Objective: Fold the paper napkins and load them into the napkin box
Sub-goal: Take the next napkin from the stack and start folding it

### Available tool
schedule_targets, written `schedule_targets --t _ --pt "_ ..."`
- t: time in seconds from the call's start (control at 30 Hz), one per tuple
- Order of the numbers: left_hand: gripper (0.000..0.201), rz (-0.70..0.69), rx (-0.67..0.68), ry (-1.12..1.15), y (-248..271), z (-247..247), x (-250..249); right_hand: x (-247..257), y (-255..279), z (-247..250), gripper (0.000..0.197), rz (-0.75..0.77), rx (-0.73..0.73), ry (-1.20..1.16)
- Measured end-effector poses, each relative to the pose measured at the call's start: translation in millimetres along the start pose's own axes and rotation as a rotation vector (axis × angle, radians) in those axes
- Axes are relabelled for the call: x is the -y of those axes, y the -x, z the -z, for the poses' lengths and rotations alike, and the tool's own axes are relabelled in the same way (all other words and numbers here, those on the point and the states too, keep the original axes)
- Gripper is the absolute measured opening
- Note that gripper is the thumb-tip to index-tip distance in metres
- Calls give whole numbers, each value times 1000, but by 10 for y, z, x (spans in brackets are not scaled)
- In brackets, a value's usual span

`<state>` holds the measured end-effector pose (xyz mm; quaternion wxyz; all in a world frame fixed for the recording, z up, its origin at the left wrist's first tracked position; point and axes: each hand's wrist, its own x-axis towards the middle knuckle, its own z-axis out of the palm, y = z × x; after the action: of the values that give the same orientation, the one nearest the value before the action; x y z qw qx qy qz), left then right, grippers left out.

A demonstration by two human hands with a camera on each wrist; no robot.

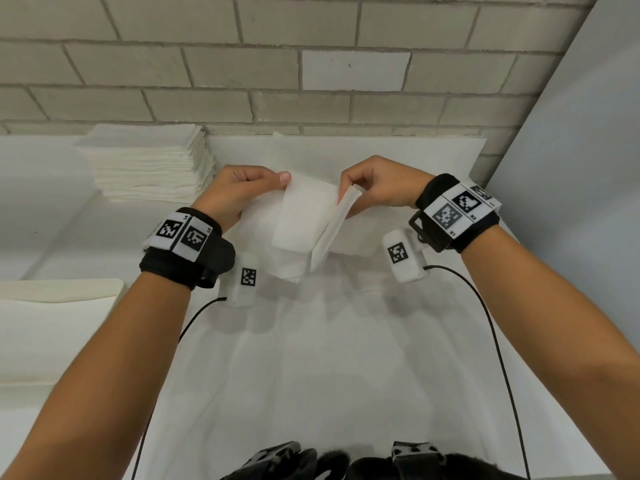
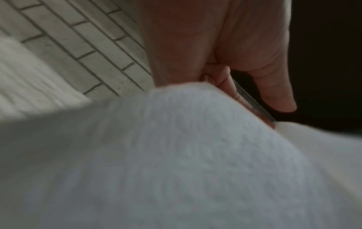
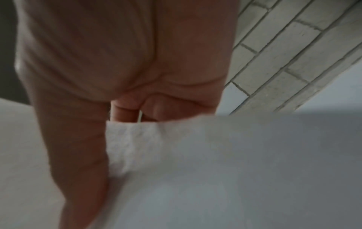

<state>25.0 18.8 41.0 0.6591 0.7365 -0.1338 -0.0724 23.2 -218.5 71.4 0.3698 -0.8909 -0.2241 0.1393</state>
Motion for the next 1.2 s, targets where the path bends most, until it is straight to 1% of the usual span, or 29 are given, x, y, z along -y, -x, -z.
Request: schedule_targets --t 0.07,0.1,0.13,0.2,0.23,0.27,0.33,0.37,0.43,0.47,0.5,0.53,0.57,0.6,0.63,0.67,0.7,0.77,0.83,0.87,0.93,1.0,1.03,1.07,1.1,1.2 --pt "39 56 30 -11 29 80 37 75 -7 -18 13 -37 10 49" --pt "49 88 49 -54 33 105 65 145 -19 -44 11 -45 50 135" --pt "50 111 64 -131 48 112 53 229 -42 -78 9 -51 98 248" --pt "38 149 106 -363 55 69 -21 433 -105 -173 9 -60 188 464" --pt "35 172 152 -442 42 52 -54 535 -143 -225 11 -73 227 542" --pt "33 207 203 -464 47 27 -99 626 -187 -274 12 -82 259 601" --pt "27 276 313 -403 74 -3 -138 762 -279 -360 16 -97 282 673" --pt "31 263 351 -381 75 4 -119 802 -314 -389 17 -103 271 679" --pt "51 212 353 -402 90 39 -46 840 -346 -415 13 -107 241 649" --pt "51 190 350 -412 124 60 -20 832 -347 -413 11 -107 225 625" --pt "38 189 353 -410 131 82 34 805 -345 -396 9 -99 203 593" --pt "16 182 343 -409 166 98 44 770 -330 -368 10 -89 170 553" --pt "22 165 326 -401 165 134 111 734 -302 -332 9 -81 124 508" --pt "33 131 288 -397 194 145 140 692 -266 -287 9 -77 60 455" --pt "28 123 239 -348 208 159 201 654 -224 -238 15 -85 -19 394" --pt "12 113 175 -266 221 180 240 620 -179 -191 22 -92 -119 302" --pt "6 125 118 -148 233 197 280 592 -132 -159 26 -95 -228 167" --pt "18 173 14 105 242 197 345 558 -54 -148 29 -116 -421 -174" --pt "33 181 -66 260 240 159 390 522 -50 -201 35 -161 -512 -430" --pt "39 174 -94 321 242 133 396 499 -69 -247 35 -203 -513 -507" --pt "46 166 -127 405 246 73 376 441 -147 -400 38 -308 -478 -589" --pt "51 168 -133 428 244 12 397 395 -199 -575 50 -427 -434 -623" --pt "53 170 -137 409 245 -8 420 364 -214 -628 55 -454 -430 -644" --pt "55 174 -151 384 251 -11 446 385 -196 -660 52 -451 -433 -684" --pt "57 179 -179 352 251 17 476 394 -183 -651 44 -421 -438 -738" --pt "59 203 -285 367 241 161 568 482 -102 -520 24 -250 -432 -901"
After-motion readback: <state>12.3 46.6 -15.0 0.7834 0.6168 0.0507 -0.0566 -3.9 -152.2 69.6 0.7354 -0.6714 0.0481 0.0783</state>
